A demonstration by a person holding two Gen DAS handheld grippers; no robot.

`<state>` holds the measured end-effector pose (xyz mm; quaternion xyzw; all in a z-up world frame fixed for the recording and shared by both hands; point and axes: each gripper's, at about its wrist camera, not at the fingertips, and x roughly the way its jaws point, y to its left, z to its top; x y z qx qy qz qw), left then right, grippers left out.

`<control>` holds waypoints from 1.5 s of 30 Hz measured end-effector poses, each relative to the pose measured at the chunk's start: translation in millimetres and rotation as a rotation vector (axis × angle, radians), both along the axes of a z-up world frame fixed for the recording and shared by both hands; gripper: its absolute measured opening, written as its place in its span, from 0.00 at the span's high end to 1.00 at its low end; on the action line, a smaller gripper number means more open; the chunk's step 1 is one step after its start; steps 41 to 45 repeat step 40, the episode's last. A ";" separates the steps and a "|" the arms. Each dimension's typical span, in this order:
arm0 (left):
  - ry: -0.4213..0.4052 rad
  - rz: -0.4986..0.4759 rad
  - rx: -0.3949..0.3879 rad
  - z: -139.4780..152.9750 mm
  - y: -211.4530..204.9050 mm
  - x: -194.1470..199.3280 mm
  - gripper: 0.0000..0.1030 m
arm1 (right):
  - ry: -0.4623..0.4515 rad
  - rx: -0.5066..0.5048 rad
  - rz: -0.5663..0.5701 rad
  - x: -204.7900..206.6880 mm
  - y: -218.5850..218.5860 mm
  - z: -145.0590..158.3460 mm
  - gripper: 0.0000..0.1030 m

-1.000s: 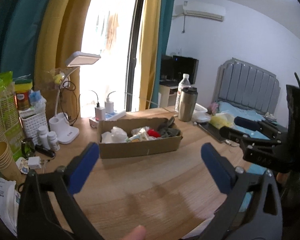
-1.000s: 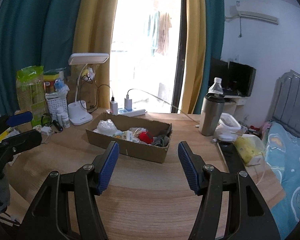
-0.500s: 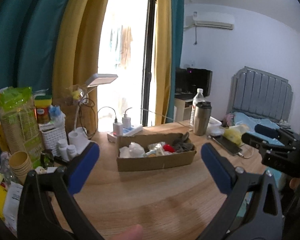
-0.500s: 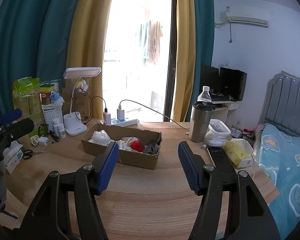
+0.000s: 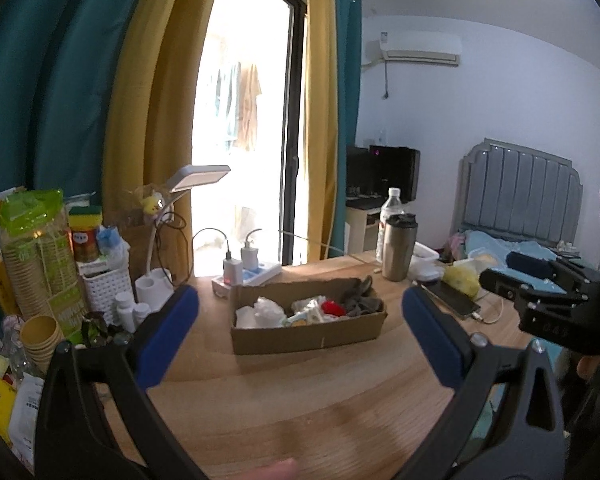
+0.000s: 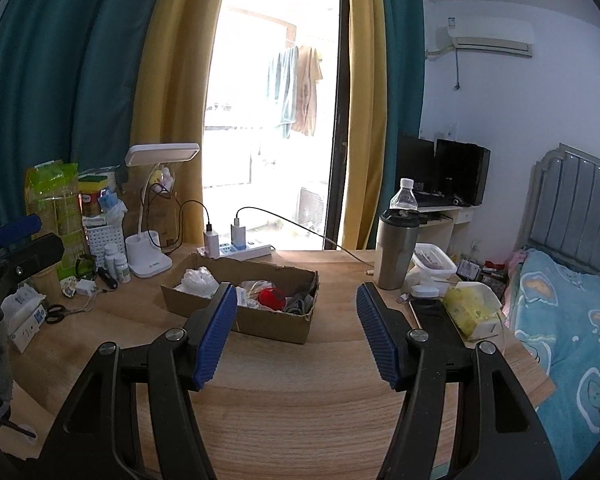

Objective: Organize soft objects

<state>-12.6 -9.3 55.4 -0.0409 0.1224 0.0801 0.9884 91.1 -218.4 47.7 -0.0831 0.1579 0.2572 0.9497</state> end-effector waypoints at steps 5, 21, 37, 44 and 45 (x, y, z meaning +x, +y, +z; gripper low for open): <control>-0.004 -0.004 0.004 1.6 -2.1 -1.7 0.00 | -0.009 0.008 -0.006 -2.0 -2.2 1.8 0.36; -0.001 -0.016 0.004 3.8 -3.9 -0.2 0.00 | -0.010 0.009 -0.006 -2.4 -2.3 2.2 0.36; 0.001 -0.020 0.008 2.7 -5.3 -0.6 0.00 | -0.002 0.001 -0.003 -1.2 -1.3 0.1 0.36; -0.001 -0.029 0.019 0.2 -5.9 0.6 0.00 | 0.005 -0.001 0.003 -0.4 -1.3 -1.4 0.36; -0.001 -0.029 0.019 0.2 -5.9 0.6 0.00 | 0.005 -0.001 0.003 -0.4 -1.3 -1.4 0.36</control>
